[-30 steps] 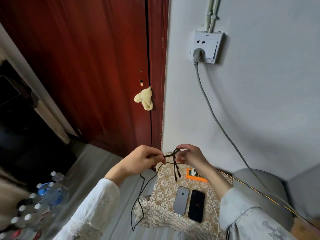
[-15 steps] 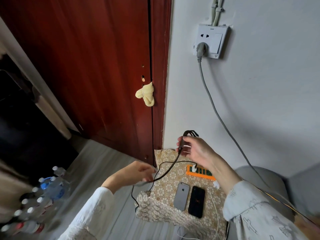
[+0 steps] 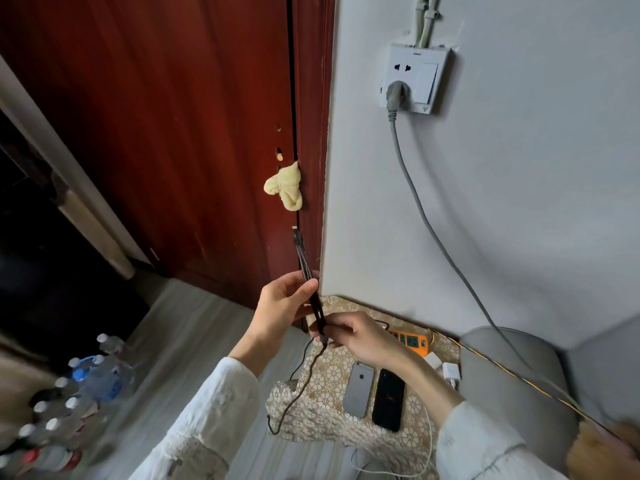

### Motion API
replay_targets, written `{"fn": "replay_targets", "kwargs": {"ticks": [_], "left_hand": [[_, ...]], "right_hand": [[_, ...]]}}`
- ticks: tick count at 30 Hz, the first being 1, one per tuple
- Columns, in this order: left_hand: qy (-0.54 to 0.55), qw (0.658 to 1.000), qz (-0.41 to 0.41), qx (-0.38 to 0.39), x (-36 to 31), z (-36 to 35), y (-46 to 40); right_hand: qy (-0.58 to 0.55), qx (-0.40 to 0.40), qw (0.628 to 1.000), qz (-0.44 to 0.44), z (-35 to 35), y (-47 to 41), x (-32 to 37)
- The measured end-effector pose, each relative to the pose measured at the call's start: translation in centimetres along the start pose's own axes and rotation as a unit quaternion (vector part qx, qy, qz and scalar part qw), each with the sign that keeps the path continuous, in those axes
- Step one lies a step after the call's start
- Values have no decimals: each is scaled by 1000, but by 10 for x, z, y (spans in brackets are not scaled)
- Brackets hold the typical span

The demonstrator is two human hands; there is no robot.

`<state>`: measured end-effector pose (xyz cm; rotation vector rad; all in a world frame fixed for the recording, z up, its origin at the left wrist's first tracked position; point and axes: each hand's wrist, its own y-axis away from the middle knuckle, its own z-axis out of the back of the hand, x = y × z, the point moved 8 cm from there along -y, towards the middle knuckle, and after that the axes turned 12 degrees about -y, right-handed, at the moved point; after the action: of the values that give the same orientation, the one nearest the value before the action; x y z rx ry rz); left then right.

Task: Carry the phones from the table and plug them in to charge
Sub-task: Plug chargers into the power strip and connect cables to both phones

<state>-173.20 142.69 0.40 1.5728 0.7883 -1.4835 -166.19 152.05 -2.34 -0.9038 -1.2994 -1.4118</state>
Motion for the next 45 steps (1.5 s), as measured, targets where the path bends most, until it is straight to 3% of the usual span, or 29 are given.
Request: {"fn": "replay_targets", "kwargs": {"ticks": [7, 12, 17, 22, 25, 27, 32, 40, 45], "left_hand": [[-122, 991, -33, 39, -2, 0, 11], [-161, 983, -21, 80, 7, -12, 17], [-134, 988, -1, 72, 14, -9, 19], [-101, 993, 66, -17, 29, 12, 17], [-250, 957, 75, -127, 33, 32, 12], [-301, 941, 34, -148, 26, 30, 10], [-275, 960, 29, 34, 56, -24, 10], [-271, 952, 132, 55, 159, -31, -4], [-282, 934, 217, 31, 267, -10, 19]], "right_hand": [[-134, -149, 979, 22, 49, -1, 15], [-149, -164, 972, 76, 52, -9, 48], [-175, -162, 966, 99, 51, -11, 51], [-196, -168, 963, 79, 55, -11, 41], [-183, -175, 966, 58, 51, -12, 29], [-146, -182, 972, 39, 48, -15, 17], [-145, -224, 964, -17, 47, -23, -15], [-173, -172, 956, -162, 44, -33, -131], [-194, -231, 906, -297, 45, -23, -268]]}}
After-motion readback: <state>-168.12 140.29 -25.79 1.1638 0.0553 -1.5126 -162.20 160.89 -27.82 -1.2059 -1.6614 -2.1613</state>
